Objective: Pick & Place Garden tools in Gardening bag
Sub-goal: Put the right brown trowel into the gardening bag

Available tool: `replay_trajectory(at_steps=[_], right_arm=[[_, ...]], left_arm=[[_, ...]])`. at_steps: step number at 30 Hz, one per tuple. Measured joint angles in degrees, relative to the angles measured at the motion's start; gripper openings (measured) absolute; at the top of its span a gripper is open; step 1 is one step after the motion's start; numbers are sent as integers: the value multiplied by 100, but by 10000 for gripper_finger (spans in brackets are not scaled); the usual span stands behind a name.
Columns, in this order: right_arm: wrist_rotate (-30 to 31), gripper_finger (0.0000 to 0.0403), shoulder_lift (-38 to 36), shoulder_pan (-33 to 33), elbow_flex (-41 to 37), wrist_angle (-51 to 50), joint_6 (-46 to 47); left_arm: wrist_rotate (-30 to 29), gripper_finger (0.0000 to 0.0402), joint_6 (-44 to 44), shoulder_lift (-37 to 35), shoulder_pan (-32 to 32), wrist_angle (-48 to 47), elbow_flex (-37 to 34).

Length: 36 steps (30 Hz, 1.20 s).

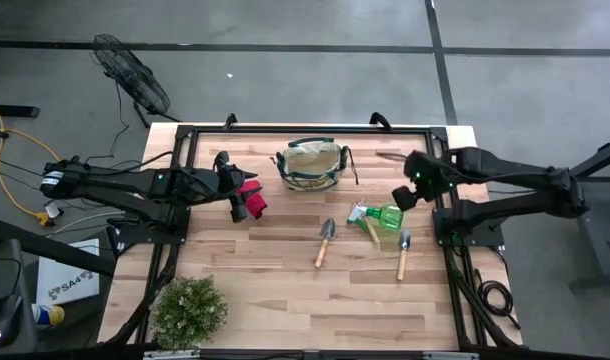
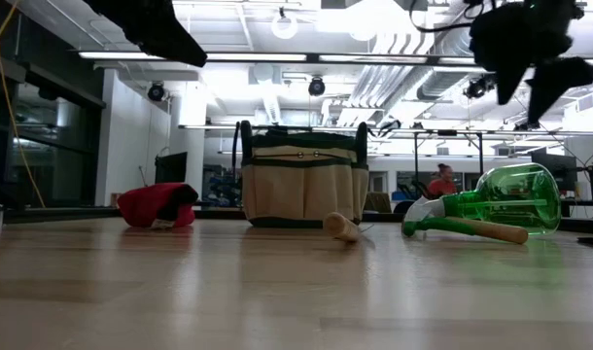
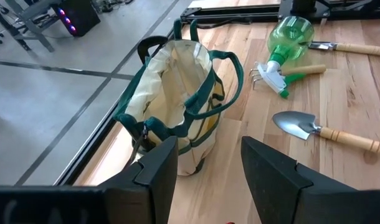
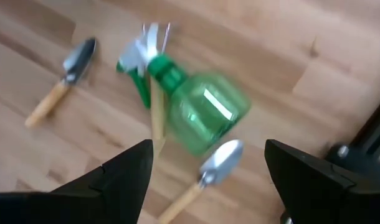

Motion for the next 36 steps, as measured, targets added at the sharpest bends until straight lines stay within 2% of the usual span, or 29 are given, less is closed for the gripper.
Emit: replay_trajectory(at_steps=[5,9,14,18,23,36], right_arm=[[54,300,35,927,0,-30,1120],[365,300,172,1783,0,-33,2134],[492,300,653,2771,0,-36,3314],[361,300,1271,3362,0,-27,4072],[-97,300,2018,3852,0,7,4793],[-312,299,3400,4617,2,1000,6085]], left_arm=[[11,170,-4,0,0,-4,0],[12,170,-2,0,0,-98,0],[15,170,3,0,-1,-211,0],[15,170,9,0,-1,-314,0],[15,170,11,0,-1,-315,0],[15,170,9,0,0,-312,0]])
